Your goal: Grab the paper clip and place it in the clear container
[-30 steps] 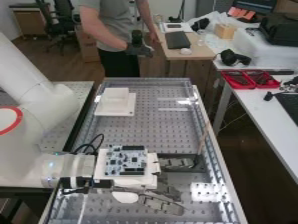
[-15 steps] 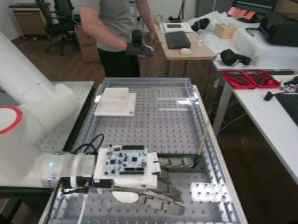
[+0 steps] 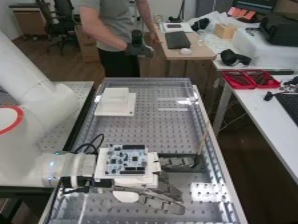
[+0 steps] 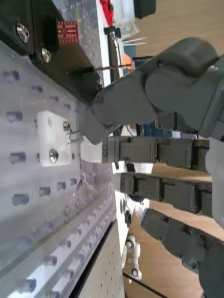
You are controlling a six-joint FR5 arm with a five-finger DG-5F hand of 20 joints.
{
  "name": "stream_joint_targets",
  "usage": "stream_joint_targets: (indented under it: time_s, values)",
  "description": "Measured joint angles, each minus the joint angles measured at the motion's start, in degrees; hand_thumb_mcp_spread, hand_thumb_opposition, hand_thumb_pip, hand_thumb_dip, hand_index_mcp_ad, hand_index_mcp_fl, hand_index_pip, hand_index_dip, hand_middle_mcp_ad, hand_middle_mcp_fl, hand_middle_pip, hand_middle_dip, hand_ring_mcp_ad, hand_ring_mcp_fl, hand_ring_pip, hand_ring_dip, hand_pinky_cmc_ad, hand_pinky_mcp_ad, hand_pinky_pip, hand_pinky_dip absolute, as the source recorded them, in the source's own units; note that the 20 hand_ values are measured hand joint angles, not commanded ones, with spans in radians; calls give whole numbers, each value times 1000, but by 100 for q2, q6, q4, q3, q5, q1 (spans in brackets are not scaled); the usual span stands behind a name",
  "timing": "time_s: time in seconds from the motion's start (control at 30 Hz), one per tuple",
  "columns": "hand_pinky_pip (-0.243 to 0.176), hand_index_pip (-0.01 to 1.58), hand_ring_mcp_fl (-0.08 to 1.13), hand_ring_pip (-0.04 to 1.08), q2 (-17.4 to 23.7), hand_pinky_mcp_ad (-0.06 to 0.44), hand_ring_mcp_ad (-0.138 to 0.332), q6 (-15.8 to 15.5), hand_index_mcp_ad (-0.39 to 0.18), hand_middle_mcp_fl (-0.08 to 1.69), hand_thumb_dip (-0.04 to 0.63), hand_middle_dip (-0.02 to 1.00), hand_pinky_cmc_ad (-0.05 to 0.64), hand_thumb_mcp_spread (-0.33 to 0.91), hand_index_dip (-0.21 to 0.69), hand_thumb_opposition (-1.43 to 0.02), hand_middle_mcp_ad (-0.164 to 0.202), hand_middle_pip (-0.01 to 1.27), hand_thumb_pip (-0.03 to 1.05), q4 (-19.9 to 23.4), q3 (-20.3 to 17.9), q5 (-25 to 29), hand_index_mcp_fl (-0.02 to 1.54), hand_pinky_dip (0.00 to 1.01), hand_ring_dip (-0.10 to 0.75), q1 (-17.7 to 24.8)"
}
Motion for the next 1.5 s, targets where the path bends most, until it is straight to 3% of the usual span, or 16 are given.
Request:
stream_joint_targets:
  time_s: [1.5]
  values:
    - [66,99,494,106,18,234,30,230,-171,689,302,735,447,649,-183,-923,-113,763,682,140,-77,-12,206,195,513,-7]
